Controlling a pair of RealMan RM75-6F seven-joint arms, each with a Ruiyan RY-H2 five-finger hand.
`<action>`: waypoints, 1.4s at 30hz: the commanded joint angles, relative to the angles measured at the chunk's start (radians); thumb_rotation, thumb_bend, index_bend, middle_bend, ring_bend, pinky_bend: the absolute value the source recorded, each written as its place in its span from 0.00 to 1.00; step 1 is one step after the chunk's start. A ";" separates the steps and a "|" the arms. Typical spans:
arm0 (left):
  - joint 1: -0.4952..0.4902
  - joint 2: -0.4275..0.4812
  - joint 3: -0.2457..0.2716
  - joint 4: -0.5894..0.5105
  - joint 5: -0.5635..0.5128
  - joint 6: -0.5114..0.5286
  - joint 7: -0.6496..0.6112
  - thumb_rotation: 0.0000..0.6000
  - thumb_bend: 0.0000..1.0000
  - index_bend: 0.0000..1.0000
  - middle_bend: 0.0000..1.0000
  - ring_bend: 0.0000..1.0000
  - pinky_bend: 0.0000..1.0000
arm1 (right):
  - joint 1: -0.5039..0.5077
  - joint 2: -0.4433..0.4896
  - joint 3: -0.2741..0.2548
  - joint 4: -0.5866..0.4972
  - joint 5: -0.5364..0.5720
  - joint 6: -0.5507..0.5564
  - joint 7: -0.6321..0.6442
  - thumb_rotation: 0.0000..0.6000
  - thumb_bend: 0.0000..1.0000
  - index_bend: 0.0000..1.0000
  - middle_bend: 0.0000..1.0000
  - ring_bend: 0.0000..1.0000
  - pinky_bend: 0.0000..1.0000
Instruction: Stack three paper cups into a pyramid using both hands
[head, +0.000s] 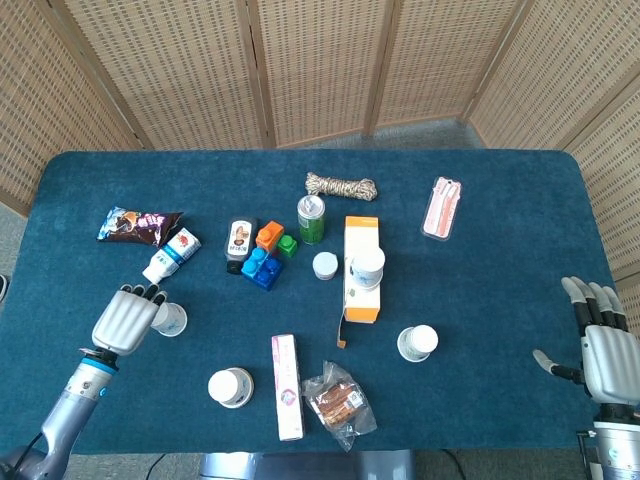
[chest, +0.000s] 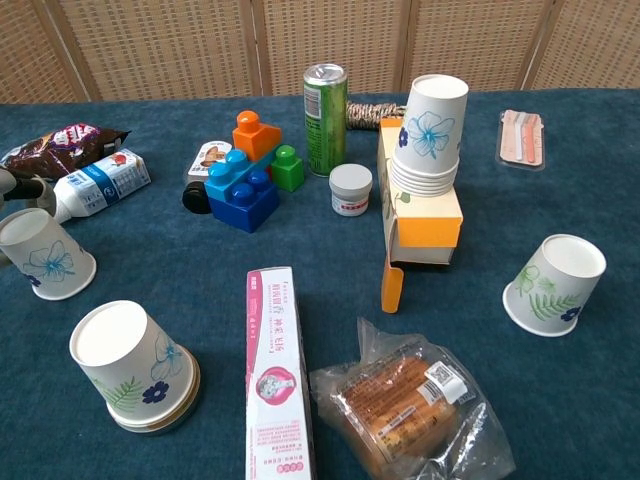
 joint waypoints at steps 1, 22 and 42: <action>-0.003 -0.004 -0.007 -0.003 -0.006 0.000 -0.006 1.00 0.33 0.40 0.42 0.50 0.63 | 0.000 0.000 0.000 0.000 0.001 -0.001 0.000 1.00 0.05 0.00 0.00 0.00 0.00; -0.115 -0.037 -0.076 -0.177 0.022 -0.046 -0.085 1.00 0.31 0.40 0.40 0.48 0.61 | 0.001 0.003 0.000 0.000 0.003 -0.005 0.007 1.00 0.05 0.00 0.00 0.00 0.00; -0.247 -0.195 -0.115 -0.118 0.056 -0.115 0.131 1.00 0.30 0.37 0.36 0.45 0.57 | 0.003 0.001 -0.002 0.001 0.000 -0.008 0.006 1.00 0.05 0.00 0.00 0.00 0.00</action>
